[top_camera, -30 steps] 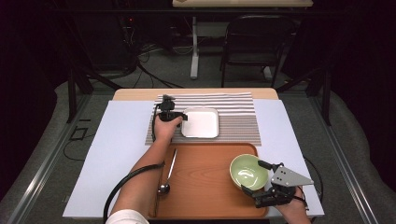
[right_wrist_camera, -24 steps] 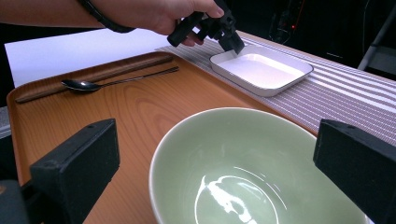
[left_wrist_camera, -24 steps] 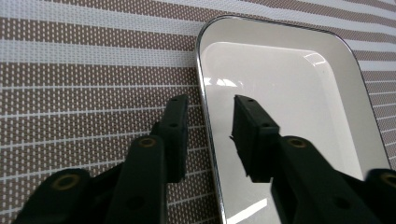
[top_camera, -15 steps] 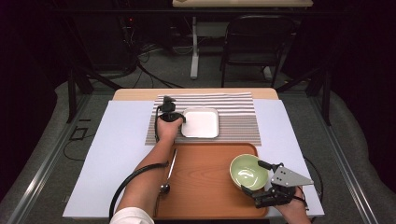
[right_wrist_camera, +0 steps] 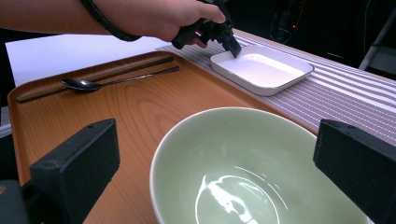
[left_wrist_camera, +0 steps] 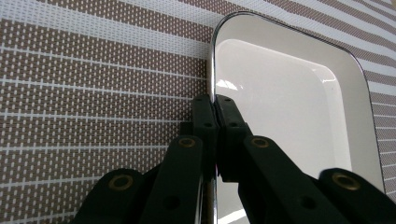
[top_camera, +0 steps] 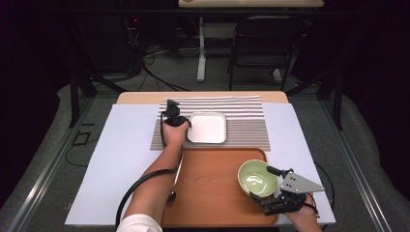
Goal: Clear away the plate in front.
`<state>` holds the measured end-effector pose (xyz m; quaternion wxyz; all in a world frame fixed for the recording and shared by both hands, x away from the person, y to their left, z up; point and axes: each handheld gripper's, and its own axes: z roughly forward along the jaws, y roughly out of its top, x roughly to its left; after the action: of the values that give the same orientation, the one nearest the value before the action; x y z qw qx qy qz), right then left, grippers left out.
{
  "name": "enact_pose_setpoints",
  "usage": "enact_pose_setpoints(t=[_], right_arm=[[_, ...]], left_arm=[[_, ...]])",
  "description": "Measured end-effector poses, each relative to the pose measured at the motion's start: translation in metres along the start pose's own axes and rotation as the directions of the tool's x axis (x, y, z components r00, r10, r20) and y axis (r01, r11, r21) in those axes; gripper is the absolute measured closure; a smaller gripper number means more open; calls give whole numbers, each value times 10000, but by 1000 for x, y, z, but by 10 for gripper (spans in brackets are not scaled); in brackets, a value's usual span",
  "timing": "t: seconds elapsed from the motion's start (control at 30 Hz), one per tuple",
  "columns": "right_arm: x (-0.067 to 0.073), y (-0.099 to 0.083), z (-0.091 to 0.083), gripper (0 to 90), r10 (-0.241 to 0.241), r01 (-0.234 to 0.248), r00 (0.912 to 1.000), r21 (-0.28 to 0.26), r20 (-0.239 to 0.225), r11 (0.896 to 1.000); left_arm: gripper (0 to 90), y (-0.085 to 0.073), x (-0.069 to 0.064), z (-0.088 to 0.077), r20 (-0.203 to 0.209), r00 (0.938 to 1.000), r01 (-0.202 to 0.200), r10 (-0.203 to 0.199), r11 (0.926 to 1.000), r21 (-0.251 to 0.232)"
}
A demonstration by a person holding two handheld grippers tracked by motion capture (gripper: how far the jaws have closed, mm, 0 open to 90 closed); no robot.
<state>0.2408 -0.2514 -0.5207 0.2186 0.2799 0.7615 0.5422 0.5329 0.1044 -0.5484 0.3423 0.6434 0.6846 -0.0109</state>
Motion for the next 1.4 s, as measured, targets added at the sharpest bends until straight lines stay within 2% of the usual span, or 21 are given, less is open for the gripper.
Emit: enact_pose_setpoints(t=[0.23, 0.3, 0.4, 0.9, 1.1, 1.4], right_arm=[[-1, 0, 0, 2, 11, -11, 10000, -1, 19, 10000], [-1, 0, 0, 2, 16, -16, 10000, -4, 30, 10000], [-1, 0, 0, 2, 22, -22, 10000, -14, 42, 10000], [0, 1, 0, 2, 5, -5, 10000, -17, 82, 10000], [0, 0, -1, 2, 39, -38, 9999, -35, 105, 10000], [0, 1, -2, 2, -20, 21, 9999, -52, 132, 10000]], left_arm=[[890, -2, 4, -2, 273, 9973, 684, -681, 9976, -121], [890, -2, 4, -4, 277, 9971, 716, -712, 9973, -141], [890, -4, 3, -10, 489, 9958, 786, -779, 9968, -127], [890, -22, -12, -47, 837, 9955, 470, -444, 9984, -298], [890, -35, -14, -54, 872, 9952, 465, -444, 9987, -226], [890, -61, -20, -66, 1098, 9938, 151, -153, 9999, 24]])
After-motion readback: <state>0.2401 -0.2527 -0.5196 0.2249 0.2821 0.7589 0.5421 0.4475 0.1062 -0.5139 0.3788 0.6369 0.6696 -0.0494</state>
